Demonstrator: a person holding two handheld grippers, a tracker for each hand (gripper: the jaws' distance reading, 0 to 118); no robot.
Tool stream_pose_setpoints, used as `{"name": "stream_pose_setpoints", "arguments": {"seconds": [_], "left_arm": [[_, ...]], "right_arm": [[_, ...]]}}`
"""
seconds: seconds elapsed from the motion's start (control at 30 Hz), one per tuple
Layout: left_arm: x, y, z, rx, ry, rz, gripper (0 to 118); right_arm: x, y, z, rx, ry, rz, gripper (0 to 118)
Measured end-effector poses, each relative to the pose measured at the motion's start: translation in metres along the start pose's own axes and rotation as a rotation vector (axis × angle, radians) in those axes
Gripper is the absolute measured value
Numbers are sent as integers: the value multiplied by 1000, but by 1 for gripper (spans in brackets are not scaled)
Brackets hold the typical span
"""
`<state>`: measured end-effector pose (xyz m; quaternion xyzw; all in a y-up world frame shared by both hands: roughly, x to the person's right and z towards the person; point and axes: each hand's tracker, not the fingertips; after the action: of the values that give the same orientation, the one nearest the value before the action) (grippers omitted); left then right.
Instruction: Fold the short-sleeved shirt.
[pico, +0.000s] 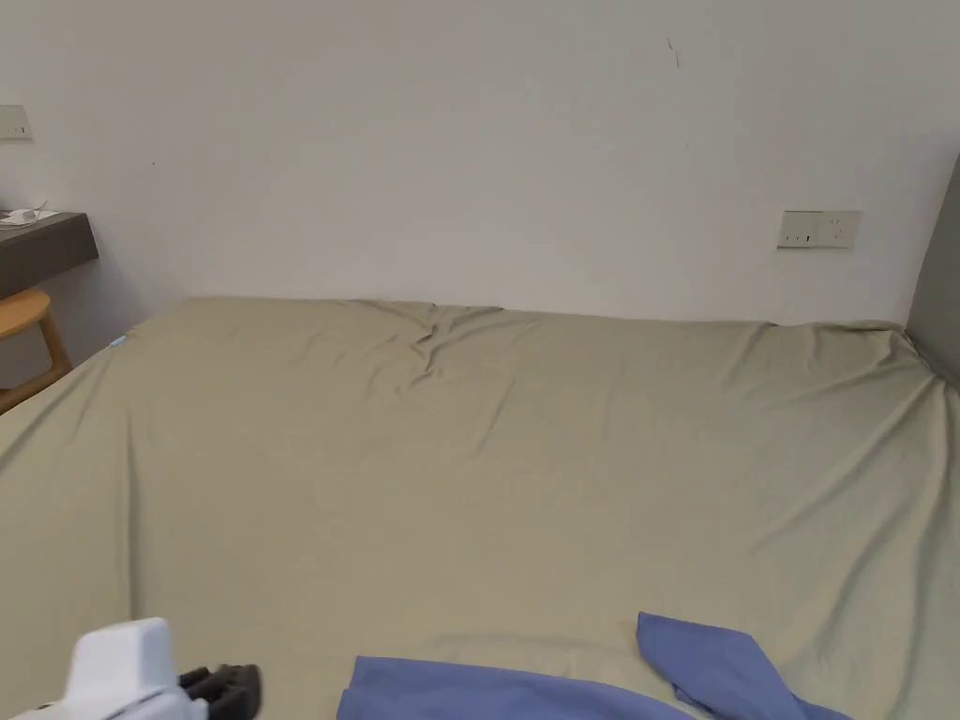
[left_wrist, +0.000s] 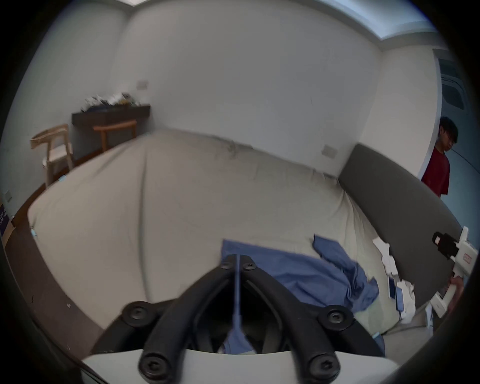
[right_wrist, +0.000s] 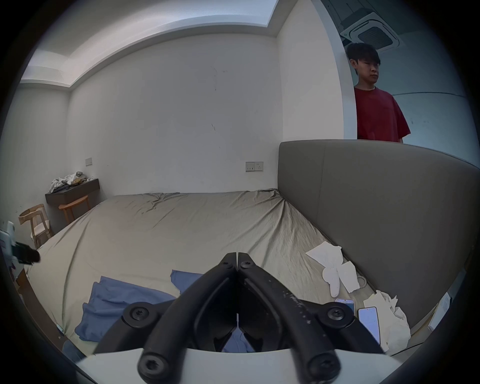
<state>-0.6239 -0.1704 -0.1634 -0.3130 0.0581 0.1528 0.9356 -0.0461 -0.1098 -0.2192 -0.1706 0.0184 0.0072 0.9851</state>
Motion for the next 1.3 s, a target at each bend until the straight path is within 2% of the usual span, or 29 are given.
{"name": "stream_pose_setpoints", "arguments": {"seconds": [0.03,0.07,0.1,0.13,0.23,0.37,0.47,0.5,0.57,0.6,0.63,0.67,0.7,0.77,0.87,1.03,1.07,1.1,1.13,1.2,1.23,1.27,1.3], "left_arm": [[-3,-4,-24,-56,-16,2,109],[-5,-7,-52,-141,-55,11,118],[-8,-15,-80,-217,-89,39,107],[-12,-21,-100,-221,-103,67,106],[-9,-43,-153,-404,-19,31,107],[-3,-75,-203,-550,65,-48,111],[17,-87,-202,-520,125,-148,104],[22,-83,-195,-502,141,-152,97],[32,-79,-180,-446,78,-165,57],[35,-78,-177,-454,98,-195,36],[36,-76,-174,-445,107,-241,21],[38,-83,-169,-511,60,-178,5],[33,-83,-162,-475,62,-138,4],[28,-79,-146,-422,-29,-27,4],[36,-74,-123,-381,-23,-105,4],[49,-71,-96,-290,-115,16,4],[49,-66,-93,-257,-96,-38,4],[51,-65,-91,-253,-89,-35,4],[54,-65,-87,-237,-94,-31,4],[59,-63,-81,-201,-101,-34,4],[60,-61,-84,-209,-104,-41,4],[62,-62,-84,-200,-100,-50,4],[63,-62,-83,-198,-97,-54,4]], "right_arm": [[0,-2,-3,-6,-2,3,1],[1,-4,-7,-14,-5,4,1],[1,-7,-10,-24,-8,5,1],[2,-9,-14,-35,-10,4,1],[3,-18,-24,-75,-10,-3,1],[6,-33,-37,-122,-22,-1,1],[8,-42,-43,-163,-24,-30,1],[8,-45,-43,-170,-26,-29,1],[10,-52,-46,-188,-28,-23,1],[11,-55,-48,-198,-27,-20,1],[13,-59,-50,-211,-27,-16,1],[15,-63,-53,-220,-29,-17,1],[18,-66,-55,-230,-33,-20,1],[25,-72,-59,-260,-45,-43,1],[35,-80,-62,-281,-72,-50,1],[55,-97,-79,-307,-84,-66,1],[61,-102,-87,-333,-84,-97,1],[67,-107,-96,-360,-84,-130,1],[71,-111,-105,-398,-80,-152,4],[82,-121,-128,-523,-23,-176,28],[87,-126,-138,-585,-16,-205,28],[90,-133,-147,-599,-30,-212,75],[91,-140,-155,-586,10,-222,118]]}}
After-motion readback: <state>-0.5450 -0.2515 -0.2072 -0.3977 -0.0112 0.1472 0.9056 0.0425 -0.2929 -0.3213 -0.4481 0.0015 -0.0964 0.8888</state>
